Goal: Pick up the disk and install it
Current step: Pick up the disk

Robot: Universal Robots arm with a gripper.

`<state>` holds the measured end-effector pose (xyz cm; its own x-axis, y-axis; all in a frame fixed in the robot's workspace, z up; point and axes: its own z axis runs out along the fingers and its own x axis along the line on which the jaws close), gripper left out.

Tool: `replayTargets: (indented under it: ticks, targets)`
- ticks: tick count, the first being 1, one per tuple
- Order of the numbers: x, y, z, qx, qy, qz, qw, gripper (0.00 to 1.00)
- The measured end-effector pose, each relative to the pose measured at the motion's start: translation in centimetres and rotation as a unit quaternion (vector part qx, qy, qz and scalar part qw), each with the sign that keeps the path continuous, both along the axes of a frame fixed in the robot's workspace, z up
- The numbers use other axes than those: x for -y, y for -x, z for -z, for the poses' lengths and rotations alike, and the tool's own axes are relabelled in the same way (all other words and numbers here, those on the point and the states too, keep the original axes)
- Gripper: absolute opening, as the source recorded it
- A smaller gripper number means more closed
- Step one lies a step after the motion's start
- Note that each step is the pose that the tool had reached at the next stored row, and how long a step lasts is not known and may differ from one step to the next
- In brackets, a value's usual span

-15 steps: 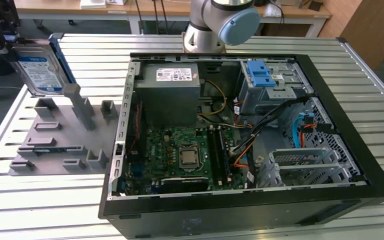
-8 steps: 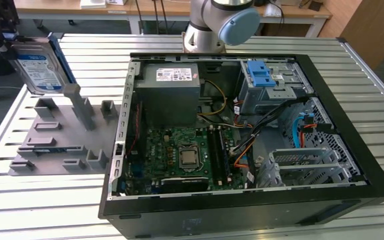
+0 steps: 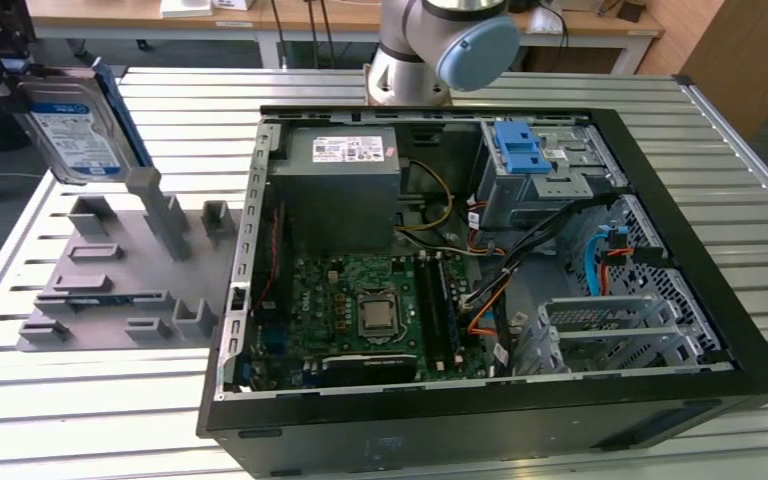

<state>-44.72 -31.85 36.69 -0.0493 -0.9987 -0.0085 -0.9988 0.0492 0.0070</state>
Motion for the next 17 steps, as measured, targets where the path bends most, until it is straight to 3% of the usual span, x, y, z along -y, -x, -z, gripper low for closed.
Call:
replayTargets:
  ticks: [17]
  targets:
    - [-0.19, 0.00, -1.58, 0.0000, 0.0001, 0.000, 1.0000, 0.37]
